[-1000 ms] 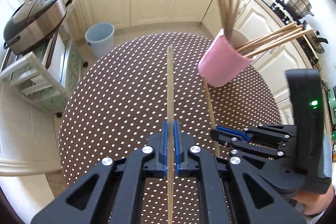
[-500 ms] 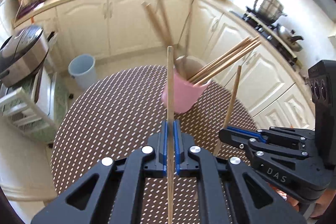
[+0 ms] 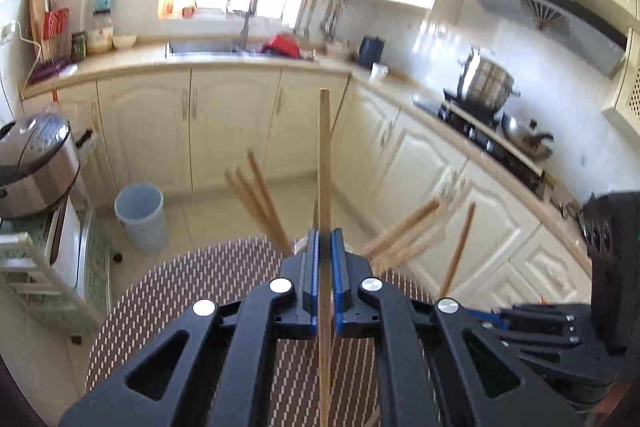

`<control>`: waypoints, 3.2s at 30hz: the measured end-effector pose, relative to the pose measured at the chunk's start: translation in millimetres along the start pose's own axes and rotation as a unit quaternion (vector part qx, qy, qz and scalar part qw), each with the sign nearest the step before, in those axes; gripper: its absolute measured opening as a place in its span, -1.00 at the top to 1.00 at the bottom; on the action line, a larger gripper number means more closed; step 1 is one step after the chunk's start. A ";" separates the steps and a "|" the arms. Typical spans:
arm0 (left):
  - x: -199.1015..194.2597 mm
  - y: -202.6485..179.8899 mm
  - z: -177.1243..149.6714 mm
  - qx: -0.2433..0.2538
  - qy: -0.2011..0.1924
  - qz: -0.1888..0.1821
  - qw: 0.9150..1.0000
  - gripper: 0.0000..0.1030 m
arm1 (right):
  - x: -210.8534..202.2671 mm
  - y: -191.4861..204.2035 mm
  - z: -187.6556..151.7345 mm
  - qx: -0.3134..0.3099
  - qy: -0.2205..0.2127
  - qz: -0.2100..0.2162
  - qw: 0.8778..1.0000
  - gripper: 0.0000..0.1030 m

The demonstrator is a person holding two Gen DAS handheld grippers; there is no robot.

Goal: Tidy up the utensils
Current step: 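Lift both held chopsticks upright and carry them over the pink cup, then lower the chopsticks into the pink cup and open both grippers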

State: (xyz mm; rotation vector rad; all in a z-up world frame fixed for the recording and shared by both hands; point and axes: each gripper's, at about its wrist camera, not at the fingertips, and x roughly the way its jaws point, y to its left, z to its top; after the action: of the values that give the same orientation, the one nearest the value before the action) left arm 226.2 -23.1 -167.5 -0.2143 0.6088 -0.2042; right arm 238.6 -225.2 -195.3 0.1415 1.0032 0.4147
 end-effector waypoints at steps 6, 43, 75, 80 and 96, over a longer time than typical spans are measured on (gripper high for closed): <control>9.7 -2.4 29.8 -0.024 -0.064 0.000 0.998 0.88 | -8.2 -10.7 22.3 0.001 -0.027 0.007 1.000 0.87; 77.7 -12.2 29.3 -0.018 -0.146 0.047 0.988 0.88 | -17.8 -20.6 95.3 -0.024 -0.145 0.018 0.989 0.87; 70.2 6.3 14.3 -0.034 -0.080 0.058 0.995 0.80 | -7.9 -13.6 95.9 -0.047 -0.156 0.033 0.986 0.87; 62.0 10.1 16.9 -0.037 -0.064 0.065 0.995 0.49 | -4.5 -11.1 94.8 -0.055 -0.160 0.030 0.985 0.87; 19.5 16.9 24.5 -0.050 -0.069 0.067 0.994 0.29 | 3.6 6.5 83.2 -0.071 -0.180 0.019 0.981 0.87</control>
State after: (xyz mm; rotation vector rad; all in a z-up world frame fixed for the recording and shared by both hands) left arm 258.3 -8.4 -162.9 -0.2812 0.4934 -0.0295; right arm 308.5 -211.7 -151.5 0.1032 0.6128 0.4755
